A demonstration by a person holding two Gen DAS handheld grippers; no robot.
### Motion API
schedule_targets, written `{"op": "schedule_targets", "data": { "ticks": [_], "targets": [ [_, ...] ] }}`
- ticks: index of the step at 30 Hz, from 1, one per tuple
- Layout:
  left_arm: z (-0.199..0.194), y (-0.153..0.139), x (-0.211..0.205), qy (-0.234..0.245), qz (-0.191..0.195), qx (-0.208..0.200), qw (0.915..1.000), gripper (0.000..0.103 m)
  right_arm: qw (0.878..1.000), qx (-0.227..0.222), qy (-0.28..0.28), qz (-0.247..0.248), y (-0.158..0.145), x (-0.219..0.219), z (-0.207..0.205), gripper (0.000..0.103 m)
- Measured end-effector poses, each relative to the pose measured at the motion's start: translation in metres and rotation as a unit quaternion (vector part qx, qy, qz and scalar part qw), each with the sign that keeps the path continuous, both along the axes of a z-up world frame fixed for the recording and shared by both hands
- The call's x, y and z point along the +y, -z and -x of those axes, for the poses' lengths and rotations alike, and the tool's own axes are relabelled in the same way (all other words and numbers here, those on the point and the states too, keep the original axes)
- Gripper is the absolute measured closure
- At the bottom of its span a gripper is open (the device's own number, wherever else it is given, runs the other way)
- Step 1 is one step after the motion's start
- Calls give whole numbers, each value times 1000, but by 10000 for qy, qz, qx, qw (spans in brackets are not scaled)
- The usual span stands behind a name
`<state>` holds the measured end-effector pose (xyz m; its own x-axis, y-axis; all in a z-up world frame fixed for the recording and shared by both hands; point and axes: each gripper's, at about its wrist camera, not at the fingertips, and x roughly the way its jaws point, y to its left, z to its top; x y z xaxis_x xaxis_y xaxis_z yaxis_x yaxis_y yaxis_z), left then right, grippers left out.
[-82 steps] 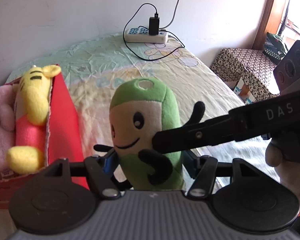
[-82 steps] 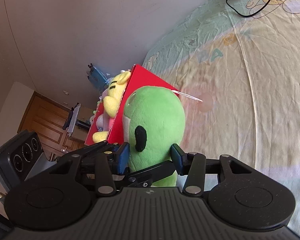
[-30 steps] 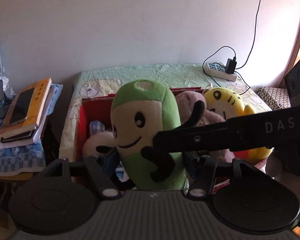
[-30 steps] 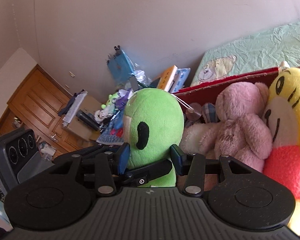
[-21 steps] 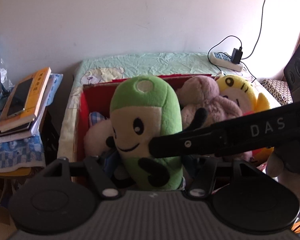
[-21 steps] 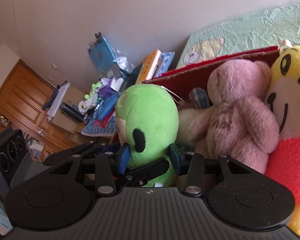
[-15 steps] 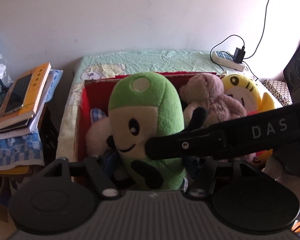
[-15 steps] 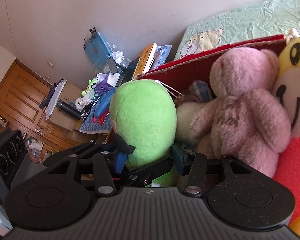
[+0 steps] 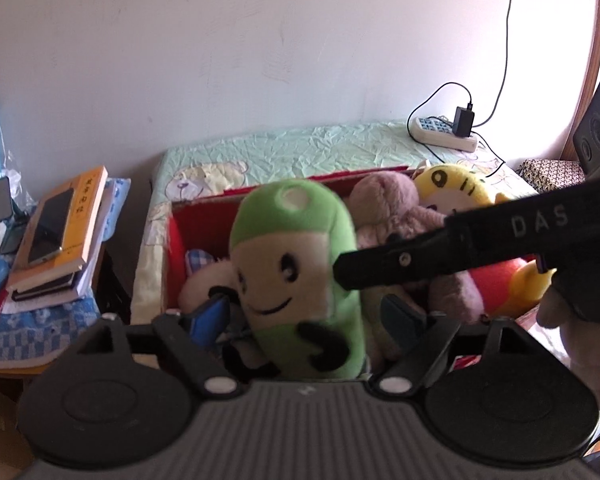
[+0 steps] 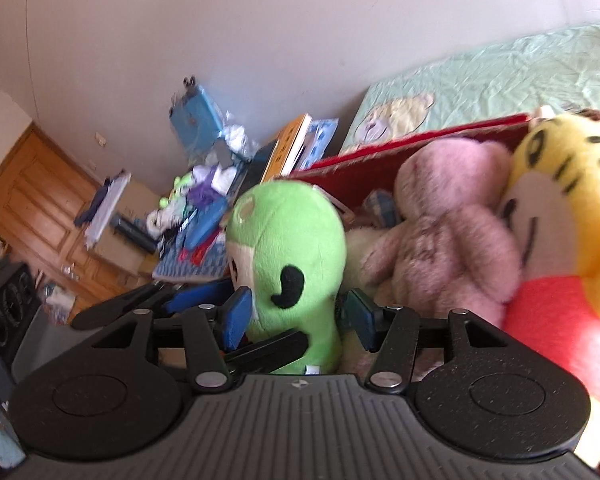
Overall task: Organize objects
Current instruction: 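Lower the green plush into the red box and open the right gripper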
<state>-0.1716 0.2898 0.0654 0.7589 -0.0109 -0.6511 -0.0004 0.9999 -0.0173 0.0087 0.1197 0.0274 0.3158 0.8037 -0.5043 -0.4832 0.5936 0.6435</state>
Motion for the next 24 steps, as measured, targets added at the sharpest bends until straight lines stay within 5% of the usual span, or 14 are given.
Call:
{"op": "schedule_targets", "data": {
  "ticks": [8,17,24],
  "targets": [
    [8,-9,-18,72,-158,-63,9998,24,9994,68,304,-145,1,0,-1,63],
    [7,-11,-38,100,-245,127,9996,19,9976,-365,557,215,-9,-4,15,62],
    [-5,-20,-56,-86,-364,305,9988,14,9840,-908,1352,727,-29,-28,35,58]
  ]
}}
